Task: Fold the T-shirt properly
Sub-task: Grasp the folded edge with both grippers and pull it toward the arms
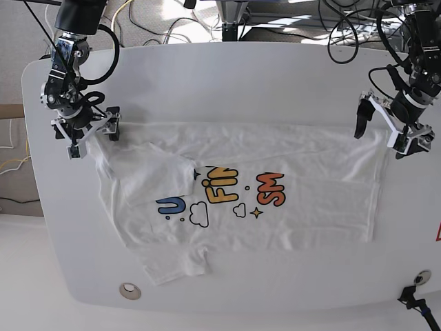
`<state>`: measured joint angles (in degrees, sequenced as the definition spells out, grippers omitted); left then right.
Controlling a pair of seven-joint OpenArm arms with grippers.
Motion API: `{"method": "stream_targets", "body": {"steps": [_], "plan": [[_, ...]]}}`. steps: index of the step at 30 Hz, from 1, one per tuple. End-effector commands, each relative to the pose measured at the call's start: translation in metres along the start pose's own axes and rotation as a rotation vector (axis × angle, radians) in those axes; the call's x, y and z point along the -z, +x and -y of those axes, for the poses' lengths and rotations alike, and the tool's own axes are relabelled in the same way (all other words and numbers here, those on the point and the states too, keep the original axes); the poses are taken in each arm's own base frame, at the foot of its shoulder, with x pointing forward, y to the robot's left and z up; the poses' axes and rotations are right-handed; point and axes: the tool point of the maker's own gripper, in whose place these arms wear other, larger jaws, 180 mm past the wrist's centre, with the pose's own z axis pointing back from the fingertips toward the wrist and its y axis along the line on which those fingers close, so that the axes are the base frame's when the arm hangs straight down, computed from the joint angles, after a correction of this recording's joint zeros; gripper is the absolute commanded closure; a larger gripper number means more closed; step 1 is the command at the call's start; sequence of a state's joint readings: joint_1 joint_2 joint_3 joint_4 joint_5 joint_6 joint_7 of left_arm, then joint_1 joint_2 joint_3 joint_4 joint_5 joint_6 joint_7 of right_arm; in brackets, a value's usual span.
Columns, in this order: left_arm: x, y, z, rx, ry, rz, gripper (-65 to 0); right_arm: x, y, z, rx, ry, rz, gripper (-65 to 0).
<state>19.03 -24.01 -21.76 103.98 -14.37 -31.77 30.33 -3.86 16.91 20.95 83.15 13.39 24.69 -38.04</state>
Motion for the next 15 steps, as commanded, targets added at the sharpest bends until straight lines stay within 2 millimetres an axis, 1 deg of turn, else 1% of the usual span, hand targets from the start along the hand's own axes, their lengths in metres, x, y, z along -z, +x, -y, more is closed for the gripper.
{"method": "stream_targets", "body": {"steps": [1,3,4,5,7,8,9,10,12,14,15], "plan": [[-0.004,0.013,-0.008,0.022,0.021,0.04,-65.0,0.002,0.015,0.007,0.007,-0.005,0.054,-50.2],[-0.003,0.013,-0.009,0.026,0.025,0.036,-65.0,0.008,0.007,0.009,0.029,0.0,0.043,-39.1],[-0.002,0.012,-0.01,0.025,0.026,0.033,-65.0,0.01,0.01,0.007,0.025,0.016,0.055,-33.1],[-0.001,0.011,-0.01,0.021,0.027,0.029,-65.0,0.012,0.007,0.005,0.021,0.033,0.055,-26.9],[0.003,0.001,-0.013,-0.003,0.026,0.007,-65.0,0.015,0.001,0.004,0.027,0.044,0.041,-15.2],[0.007,0.002,-0.018,-0.015,0.033,0.009,-65.0,0.016,-0.001,0.004,0.031,0.045,0.036,-8.7],[0.01,-0.003,-0.021,-0.031,0.037,-0.002,-65.0,0.017,0.0,0.004,0.034,0.046,0.038,-2.0],[0.013,-0.011,-0.023,-0.048,0.036,-0.021,-65.0,0.017,0.0,0.003,0.036,0.047,0.037,0.0],[0.017,-0.026,-0.024,-0.078,0.033,-0.054,-65.0,0.019,-0.002,-0.002,0.046,0.057,0.038,0.0],[0.022,-0.028,-0.028,-0.094,0.036,-0.058,-65.0,0.019,-0.004,-0.004,0.047,0.058,0.034,0.0],[0.024,-0.033,-0.027,-0.106,0.033,-0.07,-65.0,0.019,-0.004,-0.004,0.047,0.059,0.035,0.0]]}}
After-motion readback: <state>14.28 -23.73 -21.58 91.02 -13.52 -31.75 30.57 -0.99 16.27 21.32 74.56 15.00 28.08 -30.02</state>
